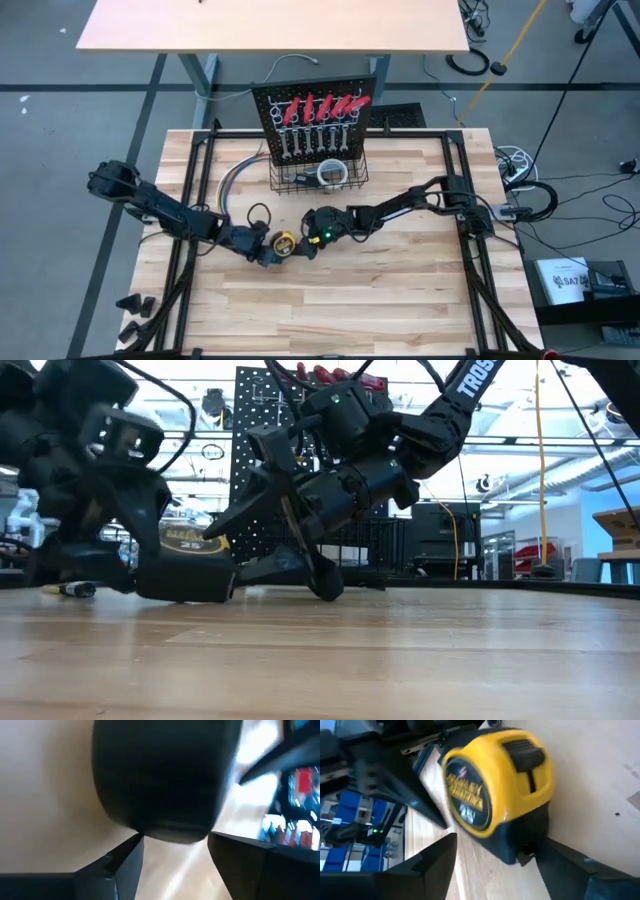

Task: Hang tools onto peg board
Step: Hang the measuring tape on the peg board

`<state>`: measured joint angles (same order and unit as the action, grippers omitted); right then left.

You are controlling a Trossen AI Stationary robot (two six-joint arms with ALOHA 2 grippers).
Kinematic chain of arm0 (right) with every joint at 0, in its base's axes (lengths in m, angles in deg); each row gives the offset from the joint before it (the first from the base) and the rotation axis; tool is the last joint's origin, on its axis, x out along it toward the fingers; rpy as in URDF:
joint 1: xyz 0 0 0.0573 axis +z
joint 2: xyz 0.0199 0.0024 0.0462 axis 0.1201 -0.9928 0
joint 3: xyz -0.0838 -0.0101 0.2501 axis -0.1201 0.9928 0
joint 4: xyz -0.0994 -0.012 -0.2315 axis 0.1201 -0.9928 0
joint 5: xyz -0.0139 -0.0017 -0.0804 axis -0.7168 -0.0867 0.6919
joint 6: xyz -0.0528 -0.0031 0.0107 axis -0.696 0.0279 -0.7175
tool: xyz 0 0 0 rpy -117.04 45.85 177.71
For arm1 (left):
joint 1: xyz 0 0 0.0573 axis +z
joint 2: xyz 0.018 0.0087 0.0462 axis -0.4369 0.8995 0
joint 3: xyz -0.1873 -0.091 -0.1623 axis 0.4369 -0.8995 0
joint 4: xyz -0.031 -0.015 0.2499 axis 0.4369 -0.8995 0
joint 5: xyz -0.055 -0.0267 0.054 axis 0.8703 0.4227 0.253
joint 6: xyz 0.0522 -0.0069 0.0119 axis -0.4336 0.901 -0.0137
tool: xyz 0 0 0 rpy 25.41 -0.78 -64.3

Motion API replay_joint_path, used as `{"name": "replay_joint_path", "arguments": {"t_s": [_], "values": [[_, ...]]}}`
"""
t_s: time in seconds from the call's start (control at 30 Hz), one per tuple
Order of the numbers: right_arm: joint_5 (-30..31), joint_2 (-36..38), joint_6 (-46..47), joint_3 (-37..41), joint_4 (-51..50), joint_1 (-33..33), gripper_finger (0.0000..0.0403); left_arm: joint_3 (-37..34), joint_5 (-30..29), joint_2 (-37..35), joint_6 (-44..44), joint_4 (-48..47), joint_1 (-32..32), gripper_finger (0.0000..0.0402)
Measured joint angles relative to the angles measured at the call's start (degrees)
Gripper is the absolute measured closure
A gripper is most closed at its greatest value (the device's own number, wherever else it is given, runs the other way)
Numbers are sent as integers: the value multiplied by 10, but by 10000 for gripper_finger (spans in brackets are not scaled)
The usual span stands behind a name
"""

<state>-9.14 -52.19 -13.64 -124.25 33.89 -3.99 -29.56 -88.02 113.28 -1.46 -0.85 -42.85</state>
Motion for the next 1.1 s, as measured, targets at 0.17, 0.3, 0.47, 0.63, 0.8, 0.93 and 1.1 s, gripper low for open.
{"name": "replay_joint_path", "arguments": {"t_s": [0.17, 0.3, 0.47, 0.63, 0.8, 0.93, 1.1], "values": [[-7, -2, -9, 1, 14, 0, 144, 2, 56, -29, -17, -20, 17, 165], [-26, 0, -21, 1, 15, 0, 150, 3, 63, -67, -17, -80, 18, 165], [-22, 1, -26, 1, 15, 0, 151, 3, 51, -124, -18, -154, 16, 165], [-18, 1, -6, 1, 22, -6, 151, 2, 20, -167, -17, -201, 15, 165], [-15, 3, 31, 1, 44, -13, 151, 2, -8, -178, -2, -259, 15, 164], [-3, 4, 68, 1, 52, -13, 151, 0, -23, -177, -1, -256, 17, 164], [22, 4, 96, 2, 28, -13, 151, 0, -34, -177, -2, -247, 18, 164]]}}
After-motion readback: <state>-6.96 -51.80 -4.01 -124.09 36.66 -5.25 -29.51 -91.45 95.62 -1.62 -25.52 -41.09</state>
